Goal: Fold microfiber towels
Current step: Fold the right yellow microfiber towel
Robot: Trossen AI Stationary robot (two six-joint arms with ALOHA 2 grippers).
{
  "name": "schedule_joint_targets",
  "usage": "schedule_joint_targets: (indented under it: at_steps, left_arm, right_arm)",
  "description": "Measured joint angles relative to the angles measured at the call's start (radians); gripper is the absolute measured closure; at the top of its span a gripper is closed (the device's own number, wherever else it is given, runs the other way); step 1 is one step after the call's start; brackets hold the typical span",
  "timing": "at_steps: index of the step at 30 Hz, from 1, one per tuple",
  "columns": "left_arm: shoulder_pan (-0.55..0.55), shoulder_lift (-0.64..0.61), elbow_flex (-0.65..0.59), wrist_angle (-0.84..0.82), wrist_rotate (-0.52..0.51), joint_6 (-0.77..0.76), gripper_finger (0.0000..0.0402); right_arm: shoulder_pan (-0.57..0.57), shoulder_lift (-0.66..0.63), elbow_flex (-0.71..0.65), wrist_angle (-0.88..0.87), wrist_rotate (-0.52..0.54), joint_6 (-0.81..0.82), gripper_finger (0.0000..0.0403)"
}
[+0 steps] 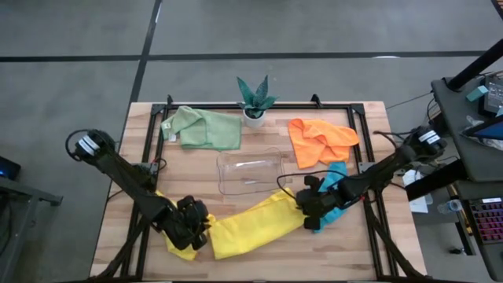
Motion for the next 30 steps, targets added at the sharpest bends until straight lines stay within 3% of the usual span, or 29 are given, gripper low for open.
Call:
schedule_joint_targets:
  at_steps: [4, 7, 14, 20, 30]
  left_arm:
    - [0.002, -0.065, -0.001, 0.018, -0.002, 0.029, 0.0279]
    - [0.002, -0.077, 0.0, 0.102, -0.033, 0.042, 0.0275]
    - [0.02, 0.106, 0.015, 0.455, -0.055, 0.214, 0.0331]
    - [0.044, 0.316, 0.11, 0.458, 0.069, 0.211, 0.0393]
    - [0.05, 0.456, 0.269, 0.237, 0.268, 0.125, 0.0401]
  right_arm:
    - [0.0, -0.023, 0.016, -0.031, -0.001, 0.001, 0.0253]
    - [0.009, -0.043, 0.018, -0.032, -0.001, 0.008, 0.0243]
    - [0.046, -0.046, 0.018, -0.02, 0.023, 0.01, 0.0255]
    - [0.051, -0.046, 0.018, -0.018, 0.041, -0.002, 0.0258]
    - [0.051, -0.046, 0.018, -0.018, 0.041, -0.002, 0.0257]
